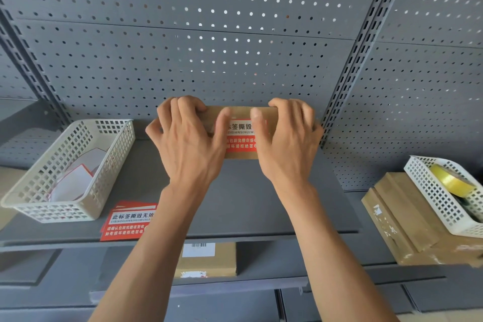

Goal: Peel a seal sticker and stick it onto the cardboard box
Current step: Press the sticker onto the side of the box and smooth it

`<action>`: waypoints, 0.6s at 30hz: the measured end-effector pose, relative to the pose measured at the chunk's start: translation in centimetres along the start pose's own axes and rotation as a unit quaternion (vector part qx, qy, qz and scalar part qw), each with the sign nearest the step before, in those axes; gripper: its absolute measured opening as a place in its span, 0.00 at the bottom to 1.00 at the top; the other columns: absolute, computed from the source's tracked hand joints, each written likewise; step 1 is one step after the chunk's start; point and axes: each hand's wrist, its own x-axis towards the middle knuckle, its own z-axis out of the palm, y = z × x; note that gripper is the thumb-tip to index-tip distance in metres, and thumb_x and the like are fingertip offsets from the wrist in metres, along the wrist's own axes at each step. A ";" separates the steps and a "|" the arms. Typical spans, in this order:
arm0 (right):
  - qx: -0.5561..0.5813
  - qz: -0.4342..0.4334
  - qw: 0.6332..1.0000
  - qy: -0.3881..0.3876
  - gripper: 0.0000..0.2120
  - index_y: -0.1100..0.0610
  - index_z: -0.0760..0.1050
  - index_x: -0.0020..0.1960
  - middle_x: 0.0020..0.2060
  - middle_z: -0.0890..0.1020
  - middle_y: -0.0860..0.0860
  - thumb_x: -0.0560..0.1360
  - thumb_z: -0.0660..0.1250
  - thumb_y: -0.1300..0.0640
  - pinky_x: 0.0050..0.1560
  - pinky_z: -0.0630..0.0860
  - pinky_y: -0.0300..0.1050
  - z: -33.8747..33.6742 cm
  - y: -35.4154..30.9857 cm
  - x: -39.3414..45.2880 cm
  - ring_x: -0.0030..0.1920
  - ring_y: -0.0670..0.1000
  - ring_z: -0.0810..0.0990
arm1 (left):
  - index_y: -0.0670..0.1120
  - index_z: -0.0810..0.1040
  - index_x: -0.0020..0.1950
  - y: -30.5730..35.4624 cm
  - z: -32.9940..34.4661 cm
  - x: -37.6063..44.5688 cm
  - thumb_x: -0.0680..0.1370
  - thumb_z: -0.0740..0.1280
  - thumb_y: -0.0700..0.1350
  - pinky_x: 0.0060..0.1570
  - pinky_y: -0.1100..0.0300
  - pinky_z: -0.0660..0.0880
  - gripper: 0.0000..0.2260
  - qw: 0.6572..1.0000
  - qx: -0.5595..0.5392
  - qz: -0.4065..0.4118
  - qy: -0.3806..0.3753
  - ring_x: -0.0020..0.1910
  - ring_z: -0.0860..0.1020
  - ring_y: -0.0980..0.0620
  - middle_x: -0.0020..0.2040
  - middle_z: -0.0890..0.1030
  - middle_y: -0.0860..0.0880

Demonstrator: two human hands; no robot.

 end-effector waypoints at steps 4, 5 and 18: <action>-0.078 -0.005 0.997 -0.009 0.26 0.50 0.76 0.57 0.54 0.80 0.46 0.76 0.57 0.30 0.56 0.69 0.57 0.4 -0.3 0.1 0.63 0.55 0.73 | 0.48 0.69 0.51 0.2 0.4 0.2 0.75 0.62 0.70 0.55 0.49 0.61 0.25 0.999 0.042 0.004 0.001 0.59 0.70 0.47 0.50 0.74 0.52; -0.083 -0.003 0.996 -0.008 0.26 0.50 0.76 0.56 0.54 0.79 0.47 0.76 0.57 0.30 0.55 0.69 0.57 0.5 -0.3 0.1 0.63 0.55 0.73 | 0.48 0.69 0.51 0.1 0.5 0.2 0.75 0.62 0.69 0.55 0.49 0.61 0.24 0.999 0.044 0.005 0.002 0.59 0.69 0.47 0.50 0.74 0.52; -0.005 -0.025 0.999 0.024 0.13 0.49 0.79 0.56 0.56 0.81 0.44 0.82 0.58 0.48 0.58 0.70 0.57 0.4 0.4 0.0 0.63 0.54 0.74 | 0.49 0.71 0.55 -0.6 -0.4 0.3 0.80 0.64 0.57 0.57 0.53 0.57 0.12 0.999 -0.021 0.026 -0.032 0.63 0.66 0.49 0.54 0.75 0.54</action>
